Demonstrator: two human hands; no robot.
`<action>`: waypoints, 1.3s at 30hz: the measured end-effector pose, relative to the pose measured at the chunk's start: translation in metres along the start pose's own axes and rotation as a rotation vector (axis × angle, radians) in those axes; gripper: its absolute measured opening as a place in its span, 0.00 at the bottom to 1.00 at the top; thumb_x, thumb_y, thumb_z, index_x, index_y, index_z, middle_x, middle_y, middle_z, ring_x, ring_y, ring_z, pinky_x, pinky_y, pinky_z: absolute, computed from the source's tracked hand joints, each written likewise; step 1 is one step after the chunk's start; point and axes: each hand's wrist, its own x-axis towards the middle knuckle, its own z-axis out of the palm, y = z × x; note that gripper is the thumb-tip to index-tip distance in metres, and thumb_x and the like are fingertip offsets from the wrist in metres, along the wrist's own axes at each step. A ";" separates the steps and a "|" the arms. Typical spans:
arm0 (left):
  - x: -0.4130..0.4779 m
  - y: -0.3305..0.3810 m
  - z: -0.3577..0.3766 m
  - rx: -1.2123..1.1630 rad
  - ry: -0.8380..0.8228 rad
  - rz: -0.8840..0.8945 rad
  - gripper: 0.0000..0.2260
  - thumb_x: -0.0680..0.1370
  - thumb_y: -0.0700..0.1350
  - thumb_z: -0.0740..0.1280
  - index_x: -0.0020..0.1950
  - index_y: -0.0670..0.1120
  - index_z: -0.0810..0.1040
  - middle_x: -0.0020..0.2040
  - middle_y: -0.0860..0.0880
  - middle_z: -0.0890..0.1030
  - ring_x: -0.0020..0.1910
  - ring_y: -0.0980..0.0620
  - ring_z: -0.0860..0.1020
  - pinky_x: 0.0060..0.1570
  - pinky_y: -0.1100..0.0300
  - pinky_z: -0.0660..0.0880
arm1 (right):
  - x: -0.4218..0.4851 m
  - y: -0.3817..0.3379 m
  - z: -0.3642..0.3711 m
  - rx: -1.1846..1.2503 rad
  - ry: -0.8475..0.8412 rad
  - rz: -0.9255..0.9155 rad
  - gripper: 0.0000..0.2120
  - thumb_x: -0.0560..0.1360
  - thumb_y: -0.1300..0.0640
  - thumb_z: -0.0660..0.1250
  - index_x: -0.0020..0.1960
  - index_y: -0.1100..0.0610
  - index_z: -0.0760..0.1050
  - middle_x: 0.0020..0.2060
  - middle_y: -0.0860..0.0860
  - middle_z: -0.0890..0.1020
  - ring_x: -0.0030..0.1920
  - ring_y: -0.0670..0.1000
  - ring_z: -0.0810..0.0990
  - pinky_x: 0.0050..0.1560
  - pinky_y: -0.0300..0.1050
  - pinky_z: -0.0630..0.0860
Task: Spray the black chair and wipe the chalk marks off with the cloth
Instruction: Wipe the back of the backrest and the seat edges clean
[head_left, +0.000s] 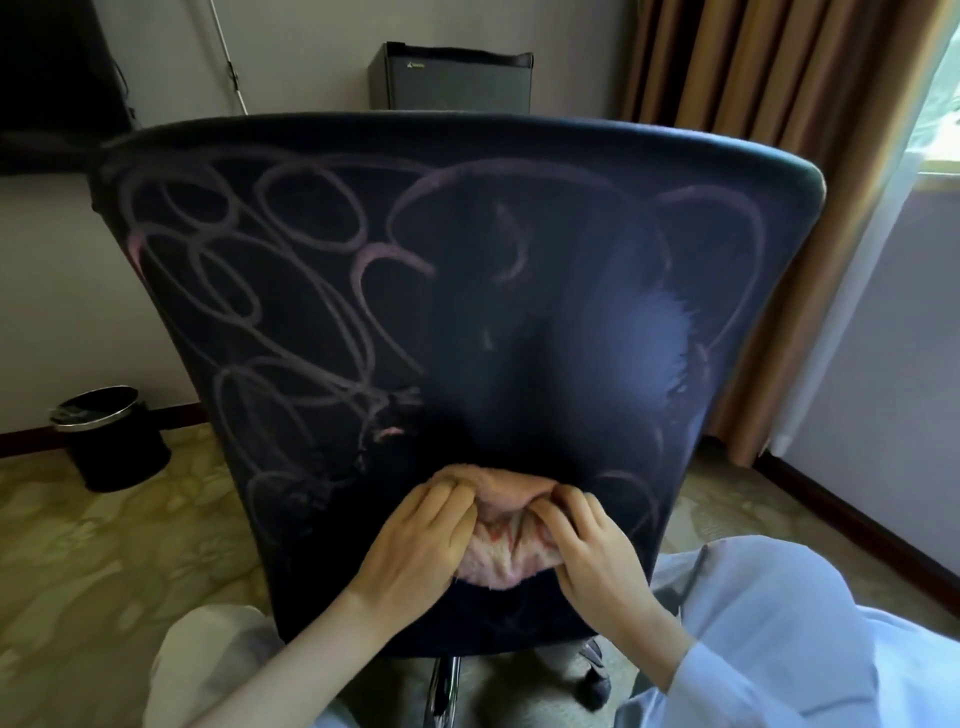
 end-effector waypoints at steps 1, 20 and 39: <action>0.000 0.000 0.001 -0.027 0.025 0.022 0.15 0.71 0.37 0.59 0.51 0.38 0.82 0.53 0.43 0.80 0.54 0.47 0.73 0.55 0.54 0.73 | 0.000 0.000 -0.002 0.007 0.002 0.007 0.23 0.65 0.66 0.59 0.60 0.60 0.73 0.57 0.56 0.72 0.48 0.59 0.75 0.42 0.50 0.78; 0.140 -0.077 -0.165 0.199 0.567 -0.080 0.12 0.80 0.39 0.63 0.62 0.39 0.78 0.62 0.42 0.78 0.62 0.43 0.72 0.63 0.51 0.68 | 0.186 -0.044 -0.176 -0.050 0.668 -0.182 0.15 0.73 0.61 0.70 0.60 0.61 0.78 0.60 0.57 0.77 0.55 0.60 0.74 0.55 0.47 0.73; 0.106 -0.044 -0.082 0.048 0.489 -0.001 0.07 0.77 0.34 0.68 0.55 0.36 0.81 0.56 0.40 0.81 0.55 0.41 0.78 0.55 0.46 0.76 | 0.121 -0.004 -0.124 -0.056 0.493 -0.151 0.15 0.73 0.68 0.65 0.58 0.64 0.79 0.58 0.62 0.77 0.52 0.63 0.74 0.60 0.48 0.69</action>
